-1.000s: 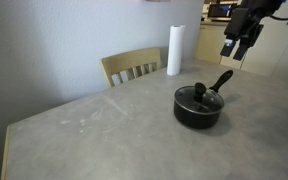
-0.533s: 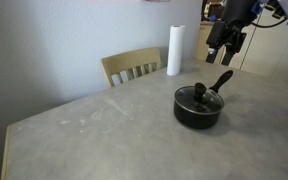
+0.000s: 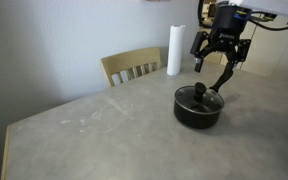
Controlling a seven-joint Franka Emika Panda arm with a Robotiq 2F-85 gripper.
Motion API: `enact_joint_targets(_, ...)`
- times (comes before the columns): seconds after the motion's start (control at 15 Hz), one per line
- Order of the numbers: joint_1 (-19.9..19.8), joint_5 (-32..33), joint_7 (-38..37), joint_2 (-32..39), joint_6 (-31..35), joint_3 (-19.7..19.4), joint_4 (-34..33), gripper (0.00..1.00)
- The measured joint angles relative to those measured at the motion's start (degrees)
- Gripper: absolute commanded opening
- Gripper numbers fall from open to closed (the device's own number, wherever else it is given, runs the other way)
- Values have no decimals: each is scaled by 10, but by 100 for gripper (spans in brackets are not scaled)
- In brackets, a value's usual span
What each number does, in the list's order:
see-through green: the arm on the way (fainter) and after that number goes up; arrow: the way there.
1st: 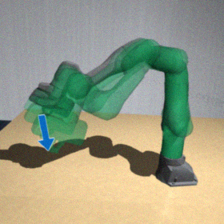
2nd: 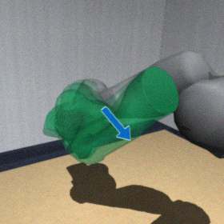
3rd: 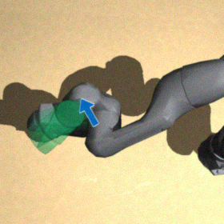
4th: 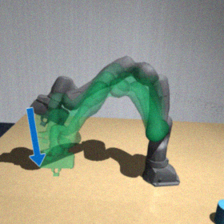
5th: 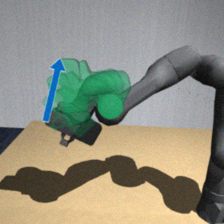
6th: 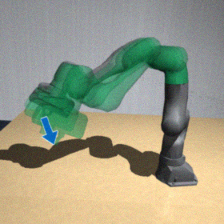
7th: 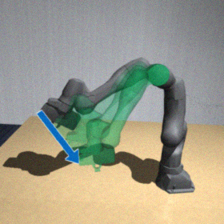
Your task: Remove the lid from the pot and put it on the table
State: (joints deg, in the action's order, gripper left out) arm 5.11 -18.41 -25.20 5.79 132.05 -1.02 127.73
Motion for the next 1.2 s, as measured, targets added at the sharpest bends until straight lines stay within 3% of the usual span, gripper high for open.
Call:
enact_joint_targets(0.2, 0, -3, -63, 12, 19, 4, 0, 100)
enact_joint_targets(0.6, -1, 0, -69, 15, 20, 6, 0, 100)
enact_joint_targets(1.2, 10, 91, -179, 87, 99, 7, -31, 100)
